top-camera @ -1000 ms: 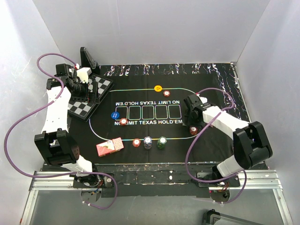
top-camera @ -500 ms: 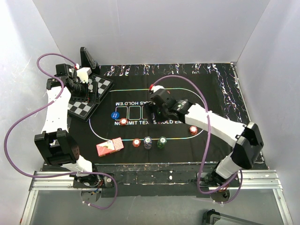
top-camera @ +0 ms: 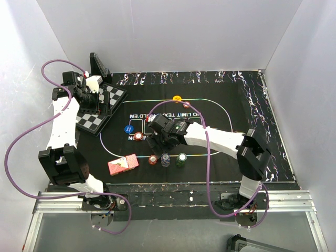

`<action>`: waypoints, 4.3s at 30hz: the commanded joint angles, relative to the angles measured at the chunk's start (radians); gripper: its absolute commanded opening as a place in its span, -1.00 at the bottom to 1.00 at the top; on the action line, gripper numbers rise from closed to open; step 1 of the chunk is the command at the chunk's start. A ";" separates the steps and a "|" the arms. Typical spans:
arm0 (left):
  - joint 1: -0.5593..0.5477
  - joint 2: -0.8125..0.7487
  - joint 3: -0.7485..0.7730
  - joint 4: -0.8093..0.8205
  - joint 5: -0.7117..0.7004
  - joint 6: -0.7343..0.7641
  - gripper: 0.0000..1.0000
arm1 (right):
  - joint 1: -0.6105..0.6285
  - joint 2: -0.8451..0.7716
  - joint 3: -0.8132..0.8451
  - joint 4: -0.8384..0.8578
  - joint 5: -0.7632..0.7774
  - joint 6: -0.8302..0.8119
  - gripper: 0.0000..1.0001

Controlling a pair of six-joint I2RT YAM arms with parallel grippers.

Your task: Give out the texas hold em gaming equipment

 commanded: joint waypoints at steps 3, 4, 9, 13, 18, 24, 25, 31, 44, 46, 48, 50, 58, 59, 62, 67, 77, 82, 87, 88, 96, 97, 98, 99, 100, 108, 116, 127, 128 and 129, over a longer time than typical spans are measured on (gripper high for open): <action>0.007 -0.027 0.004 0.011 0.009 0.002 0.99 | 0.005 0.015 0.034 -0.026 -0.003 -0.006 0.85; 0.007 -0.027 0.005 0.012 0.011 -0.001 0.99 | 0.005 0.015 0.029 -0.026 -0.006 -0.006 0.84; 0.007 -0.024 0.011 0.011 0.012 -0.002 0.99 | 0.007 0.027 0.018 -0.022 -0.027 -0.005 0.79; 0.008 -0.022 0.014 0.009 0.009 -0.001 0.99 | 0.010 0.036 0.017 -0.021 -0.043 -0.005 0.74; 0.007 -0.022 0.019 0.009 0.005 -0.001 1.00 | 0.017 0.054 0.011 -0.024 -0.064 -0.008 0.71; 0.010 -0.025 0.022 0.008 0.003 -0.001 0.99 | 0.017 0.065 0.009 -0.026 -0.083 -0.006 0.68; 0.010 -0.025 0.021 0.009 0.002 -0.001 0.99 | 0.017 0.067 0.009 -0.026 -0.084 -0.008 0.67; 0.008 -0.024 0.022 0.012 0.002 -0.003 0.99 | 0.017 0.082 0.014 -0.029 -0.100 -0.009 0.50; 0.007 -0.024 0.022 0.012 0.000 -0.001 0.99 | 0.017 0.088 0.008 -0.026 -0.110 -0.008 0.30; 0.007 -0.024 0.024 0.012 -0.001 -0.003 0.99 | 0.019 0.088 0.009 -0.027 -0.112 -0.009 0.25; 0.007 -0.025 0.022 0.012 -0.001 -0.001 0.99 | 0.019 0.090 0.009 -0.027 -0.115 -0.009 0.15; 0.010 -0.027 0.022 0.011 -0.003 -0.002 0.99 | 0.017 0.091 0.009 -0.029 -0.115 -0.009 0.06; 0.008 -0.030 0.016 0.015 -0.001 -0.003 0.99 | 0.019 0.094 0.012 -0.038 -0.103 -0.009 -0.15; 0.010 -0.030 0.016 0.014 -0.003 -0.003 0.99 | 0.017 0.093 0.015 -0.041 -0.100 -0.011 -0.20; 0.010 -0.030 0.017 0.016 -0.003 -0.002 0.99 | 0.019 0.088 0.021 -0.047 -0.080 -0.011 -0.38; 0.008 -0.033 0.017 0.017 -0.001 -0.002 0.99 | 0.017 0.062 0.032 -0.056 -0.032 -0.020 -0.85; 0.015 -0.019 0.014 0.020 0.025 -0.004 0.99 | 0.007 0.096 0.182 -0.122 0.011 -0.078 -0.97; 0.024 0.004 0.027 0.023 0.042 -0.004 1.00 | -0.022 0.192 0.329 -0.130 -0.014 -0.111 -0.97; 0.031 0.016 0.039 0.016 0.048 0.005 0.99 | -0.052 0.350 0.506 -0.124 -0.047 -0.131 -0.97; 0.033 0.015 0.040 0.016 0.048 0.010 1.00 | -0.055 0.378 0.532 -0.121 -0.054 -0.134 -0.97; 0.044 0.036 0.056 0.006 0.057 0.025 0.99 | -0.075 0.544 0.657 -0.066 -0.092 -0.138 -0.97; 0.045 0.038 0.057 0.003 0.057 0.027 0.99 | -0.076 0.548 0.654 -0.052 -0.095 -0.138 -0.97; 0.045 0.036 0.054 0.005 0.057 0.030 1.00 | -0.078 0.554 0.646 -0.038 -0.097 -0.140 -0.97; 0.047 0.038 0.053 0.003 0.057 0.028 0.99 | -0.081 0.561 0.646 -0.023 -0.097 -0.140 -0.97; 0.047 0.041 0.051 0.003 0.055 0.031 0.99 | -0.082 0.568 0.646 -0.016 -0.098 -0.138 -0.97; 0.053 0.028 0.025 0.008 0.051 0.034 0.99 | -0.090 0.573 0.595 0.050 -0.095 -0.135 -0.97; 0.054 0.019 0.021 0.003 0.049 0.034 0.99 | -0.098 0.559 0.560 0.056 -0.092 -0.141 0.26; 0.056 -0.010 0.001 0.002 0.051 0.022 0.99 | -0.102 0.400 0.528 0.039 -0.029 -0.163 0.71; 0.054 -0.012 0.002 0.002 0.048 0.022 0.99 | -0.104 0.371 0.525 0.033 -0.018 -0.166 0.71; 0.056 -0.012 0.004 0.002 0.048 0.021 0.99 | -0.104 0.345 0.519 0.025 -0.006 -0.167 0.71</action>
